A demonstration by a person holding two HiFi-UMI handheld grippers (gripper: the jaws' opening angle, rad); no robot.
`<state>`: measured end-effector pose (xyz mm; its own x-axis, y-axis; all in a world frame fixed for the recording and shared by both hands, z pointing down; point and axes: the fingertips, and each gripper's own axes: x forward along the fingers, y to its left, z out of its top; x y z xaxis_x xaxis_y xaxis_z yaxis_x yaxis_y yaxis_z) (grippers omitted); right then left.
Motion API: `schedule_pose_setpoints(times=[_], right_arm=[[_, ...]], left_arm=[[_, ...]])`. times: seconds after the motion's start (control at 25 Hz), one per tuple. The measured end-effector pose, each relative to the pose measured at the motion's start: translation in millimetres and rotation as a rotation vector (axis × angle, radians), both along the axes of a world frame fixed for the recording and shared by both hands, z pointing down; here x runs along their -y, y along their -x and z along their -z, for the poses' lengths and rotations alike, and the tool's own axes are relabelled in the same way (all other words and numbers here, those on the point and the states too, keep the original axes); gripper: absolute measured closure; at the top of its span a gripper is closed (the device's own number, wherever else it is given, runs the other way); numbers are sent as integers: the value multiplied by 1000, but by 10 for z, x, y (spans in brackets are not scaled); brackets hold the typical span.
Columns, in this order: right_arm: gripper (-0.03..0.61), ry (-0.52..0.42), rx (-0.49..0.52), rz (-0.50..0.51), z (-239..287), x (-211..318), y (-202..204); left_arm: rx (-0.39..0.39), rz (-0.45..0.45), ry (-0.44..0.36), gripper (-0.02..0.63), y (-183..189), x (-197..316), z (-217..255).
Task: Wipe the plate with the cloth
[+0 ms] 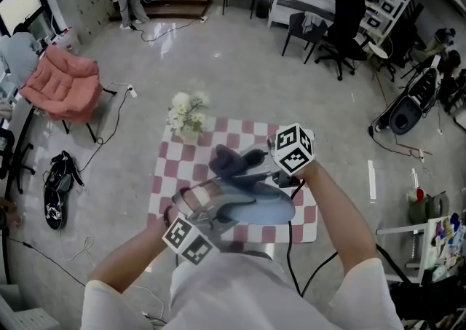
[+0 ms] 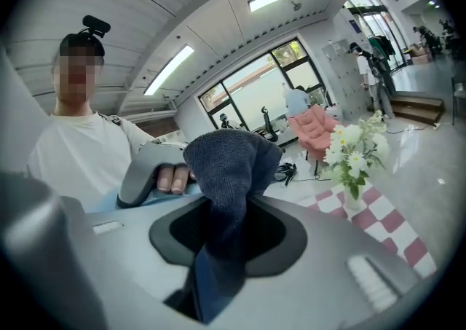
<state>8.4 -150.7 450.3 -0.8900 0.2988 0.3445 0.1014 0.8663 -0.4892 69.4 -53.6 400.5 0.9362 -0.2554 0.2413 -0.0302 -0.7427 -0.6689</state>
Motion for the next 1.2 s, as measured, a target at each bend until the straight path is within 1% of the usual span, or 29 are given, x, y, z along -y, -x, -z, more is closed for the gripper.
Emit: schedule_pose_setpoints(times=[0.12, 0.24, 0.44, 0.64, 0.88, 1.2], right_arm=[[460, 8, 1, 53, 66, -86, 81], [460, 8, -26, 73, 13, -118, 114], [462, 17, -96, 38, -213, -12, 21], [460, 52, -151, -25, -474, 120, -205], [462, 93, -170, -69, -583, 160, -483], [462, 120, -170, -67, -482, 121, -713]], left_arm=[[3, -19, -11, 578, -57, -51, 14], [3, -28, -38, 577, -86, -87, 46], [-6, -23, -49, 577, -60, -62, 85], [-2, -9, -65, 577, -8, -26, 56], [13, 9, -68, 577, 48, 68, 27], [22, 36, -73, 575, 116, 201, 3]])
